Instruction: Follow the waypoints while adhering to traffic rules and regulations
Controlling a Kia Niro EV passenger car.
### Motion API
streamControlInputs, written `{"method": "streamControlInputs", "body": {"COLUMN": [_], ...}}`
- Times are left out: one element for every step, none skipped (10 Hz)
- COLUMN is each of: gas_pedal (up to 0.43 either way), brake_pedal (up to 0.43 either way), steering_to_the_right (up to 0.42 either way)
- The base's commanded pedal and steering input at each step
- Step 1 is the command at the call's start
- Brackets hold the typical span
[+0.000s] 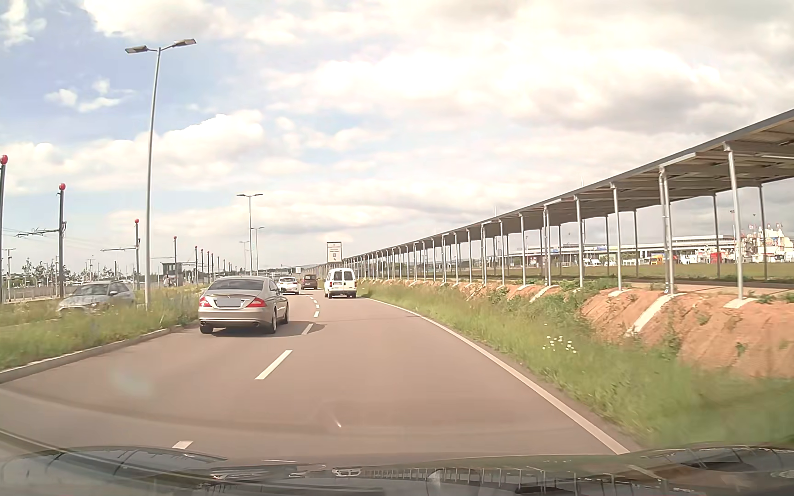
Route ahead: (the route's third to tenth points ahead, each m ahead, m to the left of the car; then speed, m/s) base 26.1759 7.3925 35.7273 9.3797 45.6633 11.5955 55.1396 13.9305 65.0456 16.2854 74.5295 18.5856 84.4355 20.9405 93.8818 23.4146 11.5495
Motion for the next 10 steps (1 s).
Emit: {"method": "streamControlInputs", "body": {"gas_pedal": [0.087,0.087,0.098,0.098,0.098,0.098,0.098,0.098,0.098,0.098], "brake_pedal": [0.0,0.0,0.0,0.0,0.0,0.0,0.0,0.0,0.0,0.0], "steering_to_the_right": [-0.035,-0.035,-0.034,-0.035,-0.035,-0.035,-0.036,-0.036,-0.036,-0.037]}}
